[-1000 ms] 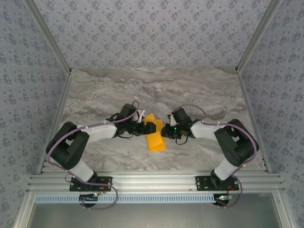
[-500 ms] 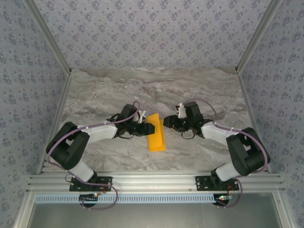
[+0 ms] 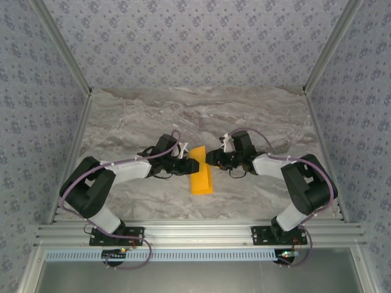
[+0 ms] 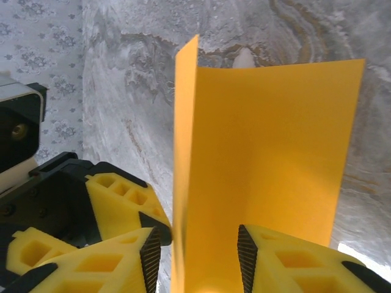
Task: Fold a paper plane with a square sheet of paper (fold left side to right side)
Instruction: First fold in half a square sheet of paper at the center of the table.
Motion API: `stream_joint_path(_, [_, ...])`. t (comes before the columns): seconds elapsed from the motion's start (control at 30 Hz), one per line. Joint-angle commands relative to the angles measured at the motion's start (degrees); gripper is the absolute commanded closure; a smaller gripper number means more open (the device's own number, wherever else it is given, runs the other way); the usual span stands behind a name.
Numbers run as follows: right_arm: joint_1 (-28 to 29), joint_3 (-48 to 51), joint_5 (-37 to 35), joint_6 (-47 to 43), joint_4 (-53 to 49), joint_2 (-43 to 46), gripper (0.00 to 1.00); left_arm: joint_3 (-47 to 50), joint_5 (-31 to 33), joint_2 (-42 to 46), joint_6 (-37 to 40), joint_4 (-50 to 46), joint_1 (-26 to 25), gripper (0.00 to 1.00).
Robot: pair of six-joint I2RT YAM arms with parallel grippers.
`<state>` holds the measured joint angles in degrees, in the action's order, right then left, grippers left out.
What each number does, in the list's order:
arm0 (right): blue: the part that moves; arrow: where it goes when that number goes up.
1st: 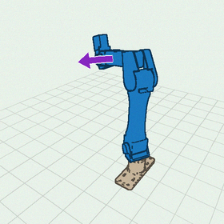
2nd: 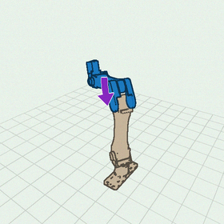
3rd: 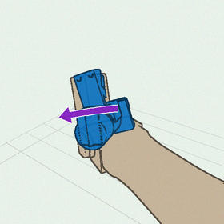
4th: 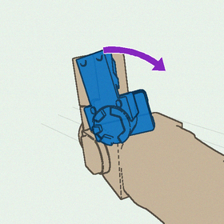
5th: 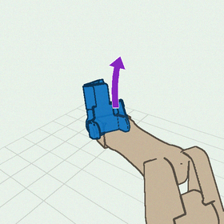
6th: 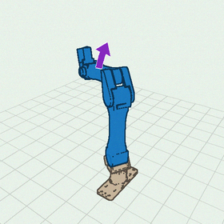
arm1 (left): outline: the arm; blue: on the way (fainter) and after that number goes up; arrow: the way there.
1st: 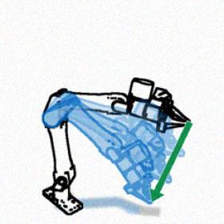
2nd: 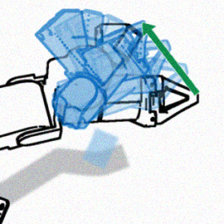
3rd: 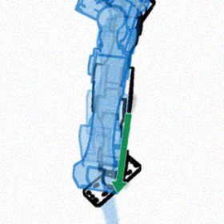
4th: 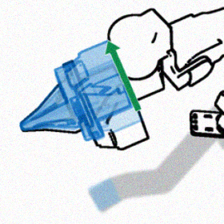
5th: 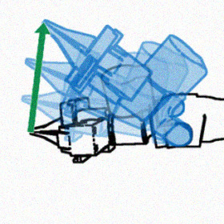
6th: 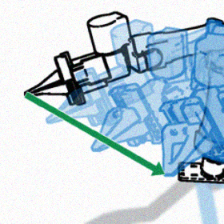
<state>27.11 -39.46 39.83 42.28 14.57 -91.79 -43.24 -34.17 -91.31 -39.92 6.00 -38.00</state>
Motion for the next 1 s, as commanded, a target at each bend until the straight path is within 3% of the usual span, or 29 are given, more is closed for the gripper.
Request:
stream_joint_path(0.0, [0.52,-1.65,1.17,0.32,1.11,-1.20,0.66,-1.88,0.48,-1.05,1.25,-0.64,-0.28,0.58])
stream_joint_path(0.2, [0.92,-3.05,0.53,-0.67,-0.88,-2.45,0.88,-2.36,1.12,-0.68,1.16,-1.42,-0.25,0.57])
stream_joint_path(0.3, [0.99,-4.86,-1.21,-3.13,-5.16,-3.05,0.98,-2.59,2.98,0.87,1.63,-3.48,-0.30,0.50])
stream_joint_path(0.47, [1.25,-6.51,-4.59,-5.75,-10.23,-4.42,0.99,-2.86,10.82,3.74,1.50,-10.65,-0.30,0.37])
stream_joint_path(0.6, [1.26,-6.27,-6.34,-5.74,-10.58,-5.40,0.98,-2.83,16.99,4.05,-0.33,-16.49,-0.28,0.33])
stream_joint_path(0.97, [1.79,-5.47,-8.29,-5.74,-11.53,-6.05,0.96,-3.52,14.02,-1.57,-4.73,-9.49,-0.96,0.32])
